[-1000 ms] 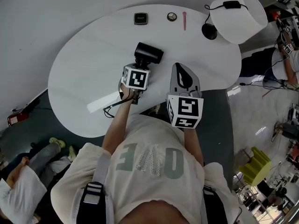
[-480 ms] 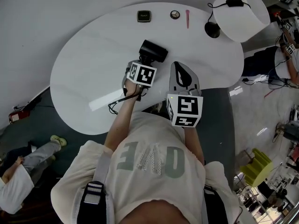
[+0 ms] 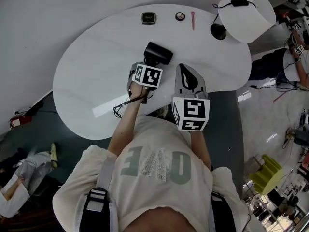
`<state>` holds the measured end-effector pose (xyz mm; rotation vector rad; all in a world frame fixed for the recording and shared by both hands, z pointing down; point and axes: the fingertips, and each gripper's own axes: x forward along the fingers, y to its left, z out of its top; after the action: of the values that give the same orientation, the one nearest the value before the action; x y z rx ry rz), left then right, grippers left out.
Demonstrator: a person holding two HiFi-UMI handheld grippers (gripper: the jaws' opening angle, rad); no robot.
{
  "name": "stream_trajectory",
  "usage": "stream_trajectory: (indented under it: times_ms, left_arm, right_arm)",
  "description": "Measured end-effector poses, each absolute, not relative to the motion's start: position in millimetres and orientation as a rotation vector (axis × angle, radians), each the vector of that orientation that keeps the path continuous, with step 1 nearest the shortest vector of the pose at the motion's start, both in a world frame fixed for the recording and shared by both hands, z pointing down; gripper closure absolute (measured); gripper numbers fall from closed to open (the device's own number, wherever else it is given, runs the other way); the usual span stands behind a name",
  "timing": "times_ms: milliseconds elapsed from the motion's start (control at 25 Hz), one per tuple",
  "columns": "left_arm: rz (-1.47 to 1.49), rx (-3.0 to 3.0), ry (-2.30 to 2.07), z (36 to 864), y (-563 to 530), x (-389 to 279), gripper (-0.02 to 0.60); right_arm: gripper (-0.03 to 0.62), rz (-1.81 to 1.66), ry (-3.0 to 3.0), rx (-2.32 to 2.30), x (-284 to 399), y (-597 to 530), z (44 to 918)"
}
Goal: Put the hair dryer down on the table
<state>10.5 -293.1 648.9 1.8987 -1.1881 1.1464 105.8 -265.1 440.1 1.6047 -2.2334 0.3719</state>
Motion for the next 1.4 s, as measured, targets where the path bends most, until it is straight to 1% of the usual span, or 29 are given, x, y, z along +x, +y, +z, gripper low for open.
stream_trajectory:
  times_ms: [280, 480, 640, 720, 760, 840, 920, 960, 1200, 1400]
  left_arm:
    - [1.046, 1.954, -1.254, 614.4, -308.4, 12.6, 0.328]
    - [1.057, 1.988, -1.304, 591.5, -313.3, 9.7, 0.328]
    - [0.885, 2.102, -1.39, 543.9, -323.4, 12.4, 0.332]
    - [0.762, 2.201, -1.421, 509.7, -328.8, 16.2, 0.35]
    - [0.697, 2.241, -1.449, 492.7, -329.7, 15.7, 0.371]
    - [0.577, 2.299, -1.535, 460.4, -328.0, 9.9, 0.436]
    - [0.484, 2.337, -1.633, 434.3, -323.9, 2.1, 0.536]
    - [0.45, 2.352, -1.672, 424.6, -321.5, -0.9, 0.566]
    - [0.356, 2.434, -1.761, 395.9, -304.0, -3.5, 0.574]
    - [0.191, 2.501, -1.789, 363.4, -289.0, -2.5, 0.575]
  right_arm:
    - [0.591, 0.35, -2.255, 1.61, 105.5, -267.0, 431.5]
    - [0.591, 0.301, -2.28, 1.637, 107.0, -275.4, 415.1]
    - [0.591, 0.257, -2.306, 1.671, 111.0, -283.6, 398.0]
    - [0.591, 0.244, -2.316, 1.695, 113.0, -285.7, 390.8]
    - [0.591, 0.237, -2.322, 1.706, 113.3, -286.0, 387.0]
    - [0.591, 0.221, -2.34, 1.725, 113.0, -285.5, 378.3]
    - [0.591, 0.199, -2.36, 1.74, 113.0, -284.4, 369.5]
    - [0.591, 0.188, -2.368, 1.746, 113.2, -283.8, 365.9]
    - [0.591, 0.18, -2.404, 1.765, 109.4, -277.2, 361.3]
    - [0.591, 0.186, -2.404, 1.754, 104.8, -270.1, 368.1]
